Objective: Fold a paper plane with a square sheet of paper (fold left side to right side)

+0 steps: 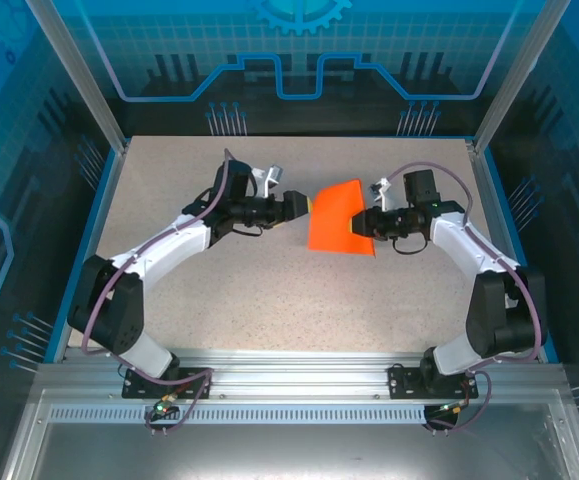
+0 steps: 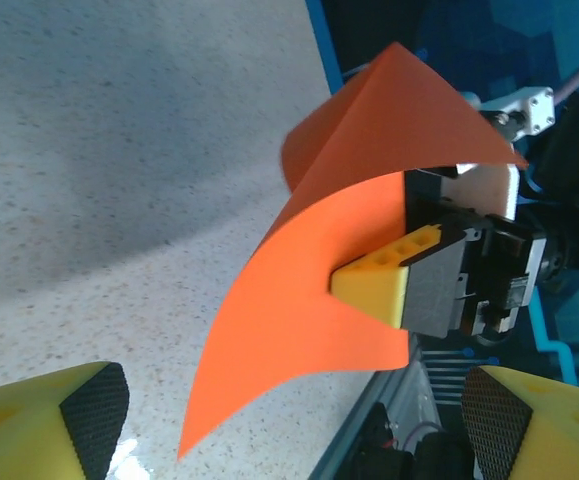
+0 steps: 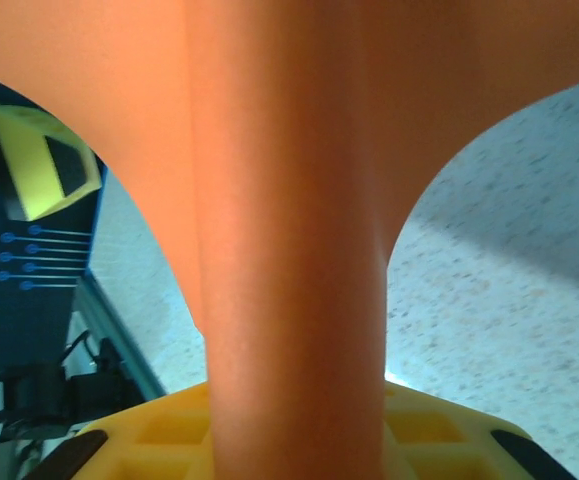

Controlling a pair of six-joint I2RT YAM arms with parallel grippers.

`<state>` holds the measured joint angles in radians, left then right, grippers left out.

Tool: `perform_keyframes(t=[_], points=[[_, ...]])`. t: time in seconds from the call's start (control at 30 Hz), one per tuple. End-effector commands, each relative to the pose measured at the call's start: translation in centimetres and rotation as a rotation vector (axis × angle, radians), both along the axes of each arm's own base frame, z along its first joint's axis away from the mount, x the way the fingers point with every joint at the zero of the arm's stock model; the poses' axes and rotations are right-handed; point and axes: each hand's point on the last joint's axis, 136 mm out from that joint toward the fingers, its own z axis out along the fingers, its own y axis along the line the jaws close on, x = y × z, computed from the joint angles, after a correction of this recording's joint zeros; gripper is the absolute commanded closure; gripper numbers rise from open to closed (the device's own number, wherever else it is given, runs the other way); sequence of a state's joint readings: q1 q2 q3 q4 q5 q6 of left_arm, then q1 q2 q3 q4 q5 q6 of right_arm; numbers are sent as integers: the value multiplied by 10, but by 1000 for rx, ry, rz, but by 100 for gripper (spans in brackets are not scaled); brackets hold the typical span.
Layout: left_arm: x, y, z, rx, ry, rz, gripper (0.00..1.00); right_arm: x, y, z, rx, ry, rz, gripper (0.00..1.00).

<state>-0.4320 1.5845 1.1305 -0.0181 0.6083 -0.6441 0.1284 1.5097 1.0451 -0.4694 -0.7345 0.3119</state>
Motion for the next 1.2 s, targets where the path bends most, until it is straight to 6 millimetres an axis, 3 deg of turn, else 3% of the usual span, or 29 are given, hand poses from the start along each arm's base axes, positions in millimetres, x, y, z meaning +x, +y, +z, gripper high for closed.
perform_keyframes(t=[0.0, 0.23, 0.4, 0.47, 0.57, 0.77, 0.83, 1.0, 1.17], points=[[-9, -25, -8, -12, -6, -113, 11, -17, 20, 14, 81, 27, 54, 72], [-3, -30, -23, 27, 23, -109, 25, -22, 27, 18, 97, 40, 73, 72], [-5, -31, -24, 22, 30, -116, 64, -21, 27, 15, 84, 48, 74, 69], [-6, -29, -25, 35, 32, -112, 79, -21, 23, 11, 43, 46, 61, 60], [-10, -23, -34, 75, 64, -97, 90, -19, 9, 6, -49, 24, 22, 43], [-28, 0, -87, 211, 204, -48, 91, -15, -32, -1, -276, -59, -106, 10], [-36, 8, -104, 259, 244, -45, 91, -15, -40, -3, -316, -74, -129, 6], [-58, 27, -139, 376, 311, -64, 90, -13, -30, -13, -265, -51, -116, 7], [-63, 39, -150, 446, 330, -53, 88, -7, 10, -33, -154, 18, -60, 25]])
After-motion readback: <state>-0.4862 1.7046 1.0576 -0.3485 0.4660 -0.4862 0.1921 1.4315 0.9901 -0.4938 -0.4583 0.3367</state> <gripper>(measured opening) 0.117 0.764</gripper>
